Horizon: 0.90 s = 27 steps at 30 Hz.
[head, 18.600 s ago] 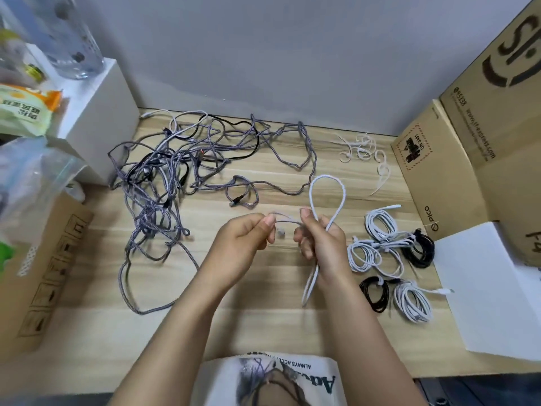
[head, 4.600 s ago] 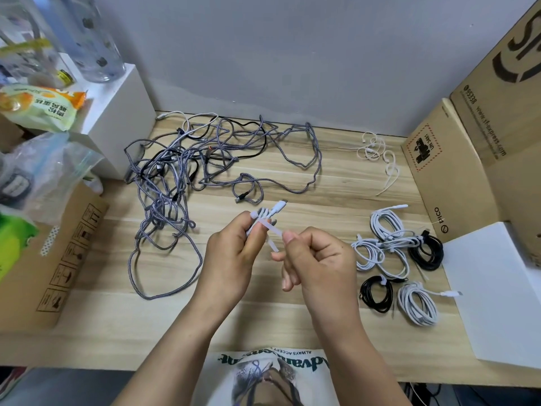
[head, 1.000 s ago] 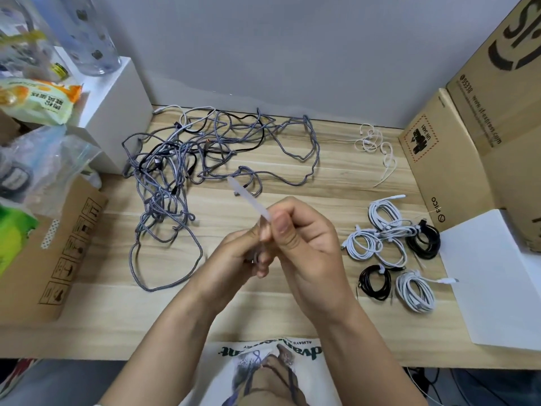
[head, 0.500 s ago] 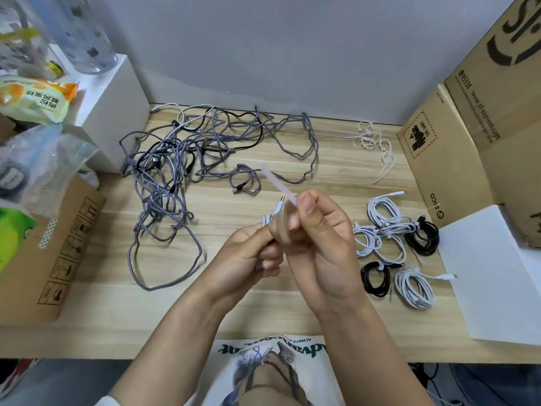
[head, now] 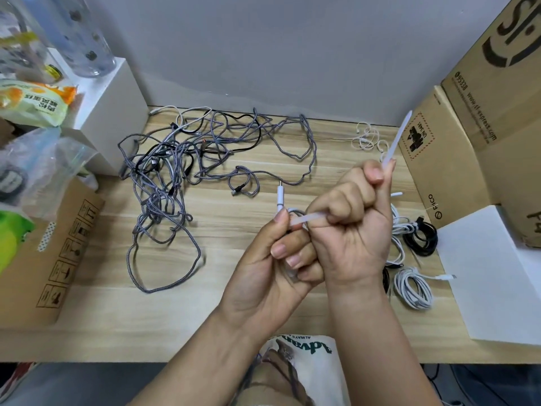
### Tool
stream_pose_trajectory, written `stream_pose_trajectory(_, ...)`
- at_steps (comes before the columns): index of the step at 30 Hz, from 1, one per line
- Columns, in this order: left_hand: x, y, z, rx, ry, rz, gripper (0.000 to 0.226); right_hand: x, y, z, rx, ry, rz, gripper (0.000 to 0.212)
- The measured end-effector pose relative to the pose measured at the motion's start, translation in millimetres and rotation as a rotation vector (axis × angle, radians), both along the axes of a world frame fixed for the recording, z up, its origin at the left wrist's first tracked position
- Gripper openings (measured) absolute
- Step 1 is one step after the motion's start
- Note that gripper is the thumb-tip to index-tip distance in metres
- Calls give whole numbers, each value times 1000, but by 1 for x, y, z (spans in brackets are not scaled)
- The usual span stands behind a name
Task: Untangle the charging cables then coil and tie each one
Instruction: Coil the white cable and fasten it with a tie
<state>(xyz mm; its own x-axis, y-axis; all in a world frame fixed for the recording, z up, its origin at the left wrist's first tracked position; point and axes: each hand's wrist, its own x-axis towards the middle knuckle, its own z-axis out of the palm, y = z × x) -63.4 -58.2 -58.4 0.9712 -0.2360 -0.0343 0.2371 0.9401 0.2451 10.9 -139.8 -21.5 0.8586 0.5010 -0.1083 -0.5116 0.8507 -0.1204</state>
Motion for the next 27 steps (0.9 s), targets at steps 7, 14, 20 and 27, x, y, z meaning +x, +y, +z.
stream_pose_trajectory(7, -5, 15, -1, 506, 63, 109, 21, 2, -25, -8, -188, -375, -22, 31)
stream_pose_trajectory(14, -11, 34, 16, 1005, -42, 36, 22, -2, -50, -7, -776, -677, -30, 26)
stream_pose_trajectory(20, -10, 37, 24, 1165, -51, 62, 26, -2, -49, 2, -1020, -801, -2, 15)
stream_pose_trajectory(27, -12, 45, 20, 1219, -175, -7, 30, -2, -45, 3, -1219, -841, 56, 22)
